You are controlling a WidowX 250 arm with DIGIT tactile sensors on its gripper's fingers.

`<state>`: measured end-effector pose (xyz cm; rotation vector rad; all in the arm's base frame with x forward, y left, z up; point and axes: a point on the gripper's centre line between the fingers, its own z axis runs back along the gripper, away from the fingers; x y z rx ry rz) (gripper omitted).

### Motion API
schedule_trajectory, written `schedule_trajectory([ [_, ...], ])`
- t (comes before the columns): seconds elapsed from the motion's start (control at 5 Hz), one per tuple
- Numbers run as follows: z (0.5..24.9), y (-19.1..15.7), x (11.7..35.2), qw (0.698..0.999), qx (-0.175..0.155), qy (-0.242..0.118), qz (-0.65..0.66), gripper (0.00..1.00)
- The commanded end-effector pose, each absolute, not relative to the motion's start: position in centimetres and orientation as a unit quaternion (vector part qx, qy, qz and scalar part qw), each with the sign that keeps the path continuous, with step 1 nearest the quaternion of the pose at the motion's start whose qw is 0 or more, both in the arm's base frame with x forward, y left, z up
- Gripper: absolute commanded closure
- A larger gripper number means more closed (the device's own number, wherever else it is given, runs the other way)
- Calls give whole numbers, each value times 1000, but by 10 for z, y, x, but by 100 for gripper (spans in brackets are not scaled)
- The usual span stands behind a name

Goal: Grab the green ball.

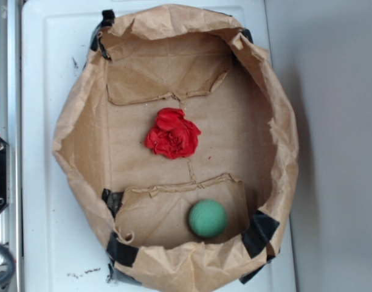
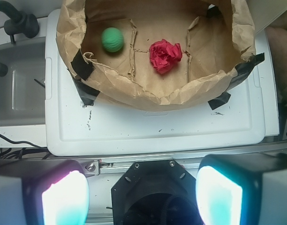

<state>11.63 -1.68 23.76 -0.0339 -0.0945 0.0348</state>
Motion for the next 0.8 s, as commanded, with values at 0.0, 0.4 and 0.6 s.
schedule_trajectory([
  [0.0, 238, -17, 116, 999, -17, -47, 17, 0],
  [0.4, 226, -13, 187, 999, -19, -22, -23, 0],
  [0.6, 218, -10, 225, 993, -26, -21, -110, 0],
])
